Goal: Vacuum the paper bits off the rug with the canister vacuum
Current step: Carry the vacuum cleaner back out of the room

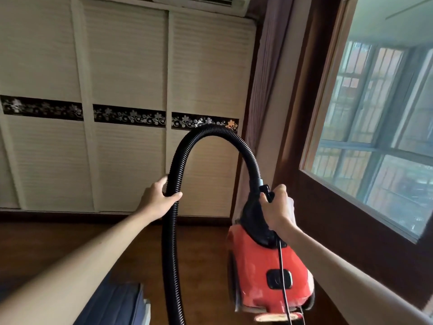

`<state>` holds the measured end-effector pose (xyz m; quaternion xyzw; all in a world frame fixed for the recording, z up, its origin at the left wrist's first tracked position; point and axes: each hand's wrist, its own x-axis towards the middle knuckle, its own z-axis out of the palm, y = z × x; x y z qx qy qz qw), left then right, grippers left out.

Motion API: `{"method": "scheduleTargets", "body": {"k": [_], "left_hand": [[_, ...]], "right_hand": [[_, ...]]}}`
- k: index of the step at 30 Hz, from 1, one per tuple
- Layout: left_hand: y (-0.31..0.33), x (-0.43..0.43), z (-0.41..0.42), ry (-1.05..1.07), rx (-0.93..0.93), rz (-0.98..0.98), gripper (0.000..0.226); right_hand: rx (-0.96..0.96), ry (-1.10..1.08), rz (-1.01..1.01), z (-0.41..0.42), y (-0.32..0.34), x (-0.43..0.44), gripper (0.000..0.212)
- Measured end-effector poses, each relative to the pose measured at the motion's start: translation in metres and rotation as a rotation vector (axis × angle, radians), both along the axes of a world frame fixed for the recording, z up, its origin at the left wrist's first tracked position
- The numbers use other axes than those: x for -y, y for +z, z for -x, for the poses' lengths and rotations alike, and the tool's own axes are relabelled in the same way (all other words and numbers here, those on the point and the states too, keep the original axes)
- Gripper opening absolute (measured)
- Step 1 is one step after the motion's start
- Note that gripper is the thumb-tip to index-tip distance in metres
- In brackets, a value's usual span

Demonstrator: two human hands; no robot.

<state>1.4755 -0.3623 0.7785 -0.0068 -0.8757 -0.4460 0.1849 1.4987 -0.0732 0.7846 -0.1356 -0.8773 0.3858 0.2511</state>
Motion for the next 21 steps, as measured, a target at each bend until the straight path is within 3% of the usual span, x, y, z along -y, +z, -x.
{"method": "scheduleTargets", "body": {"k": [7,18,21], "left_hand": [[0.002,0.002,0.088,-0.055,-0.031,0.046,0.05],[0.0,0.019,0.198,-0.041,-0.005,-0.017,0.057],[-0.006,0.022,0.238,-0.029,0.031,-0.074,0.069]], "right_hand": [[0.01,-0.029,0.052,0.072,0.009,0.003,0.03],[-0.01,0.005,0.018,0.186,0.021,0.003,0.033],[-0.018,0.021,0.013,0.228,0.021,0.002,0.034]]}}
